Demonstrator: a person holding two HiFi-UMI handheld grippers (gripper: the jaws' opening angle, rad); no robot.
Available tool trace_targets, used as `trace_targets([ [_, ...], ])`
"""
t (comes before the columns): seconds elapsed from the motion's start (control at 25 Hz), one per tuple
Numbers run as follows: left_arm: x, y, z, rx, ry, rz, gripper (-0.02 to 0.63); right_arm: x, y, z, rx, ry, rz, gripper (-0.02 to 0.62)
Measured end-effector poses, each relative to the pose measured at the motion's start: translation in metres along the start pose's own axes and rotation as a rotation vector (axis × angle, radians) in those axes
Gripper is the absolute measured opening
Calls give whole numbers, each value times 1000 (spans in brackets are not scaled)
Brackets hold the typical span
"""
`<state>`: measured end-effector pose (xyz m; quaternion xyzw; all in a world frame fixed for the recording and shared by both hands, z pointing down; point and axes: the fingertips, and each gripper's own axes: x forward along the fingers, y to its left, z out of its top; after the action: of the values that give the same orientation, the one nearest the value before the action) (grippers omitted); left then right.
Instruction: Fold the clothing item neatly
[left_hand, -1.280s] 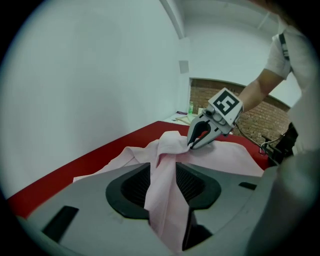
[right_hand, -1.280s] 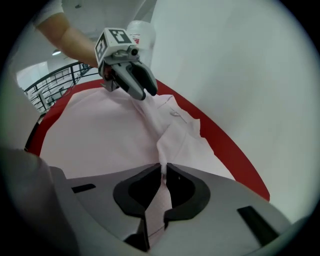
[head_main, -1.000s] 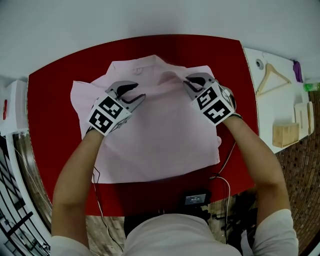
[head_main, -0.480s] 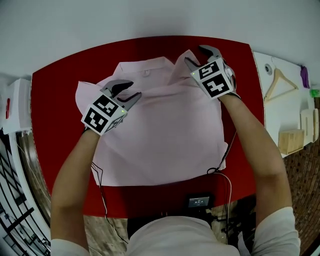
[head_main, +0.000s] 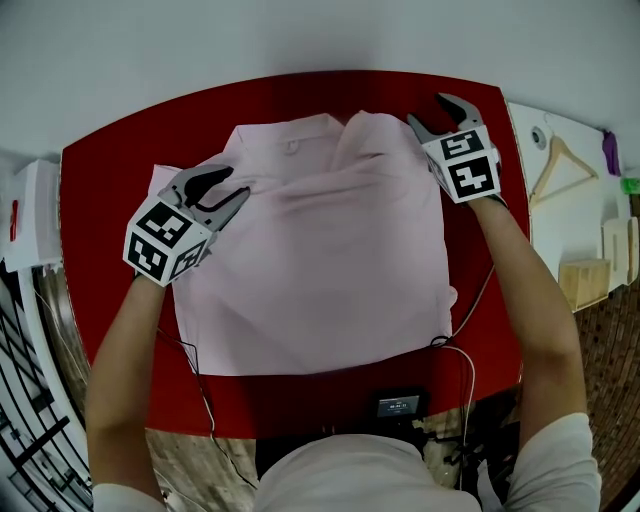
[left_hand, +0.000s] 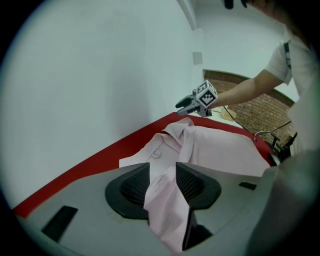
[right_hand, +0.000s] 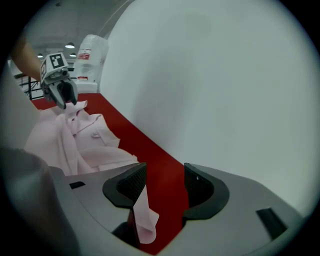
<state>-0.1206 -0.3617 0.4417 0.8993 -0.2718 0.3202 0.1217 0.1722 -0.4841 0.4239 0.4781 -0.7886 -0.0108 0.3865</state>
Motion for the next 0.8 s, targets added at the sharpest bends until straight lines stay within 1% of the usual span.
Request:
trace_targets([
  [0.08,-7,6,-5,8,9,9,161,-10,11,-13,-19,8,60,219],
  [0.2,-15,19,-22,53,68,33,160,-29,43,-30,-75,21,202,219],
  [0.28,-21,28,-36,85,114,45,160,-42,72,-41,-159,42,309,218],
  [0.36,-28,35,-50,118,155,50,160,-51,93,-54,-274,76,380,213],
  [0.44,-34,41,-64,154,194,48,160,-53,102,-67,-365,114,399,188],
  [0.48,-36,45,-71,169,210,49,160,-52,103,-72,-385,128,400,151],
  [0.52,-39,49,-77,179,221,52,160,-49,104,-75,-390,138,399,113],
  [0.56,-42,53,-80,184,225,58,160,-46,105,-76,-387,146,398,90],
  [0.68,-41,62,-85,204,228,65,160,-36,106,-79,-371,173,408,63],
  [0.8,-29,65,-93,270,281,65,160,-34,103,-77,-356,188,419,41],
])
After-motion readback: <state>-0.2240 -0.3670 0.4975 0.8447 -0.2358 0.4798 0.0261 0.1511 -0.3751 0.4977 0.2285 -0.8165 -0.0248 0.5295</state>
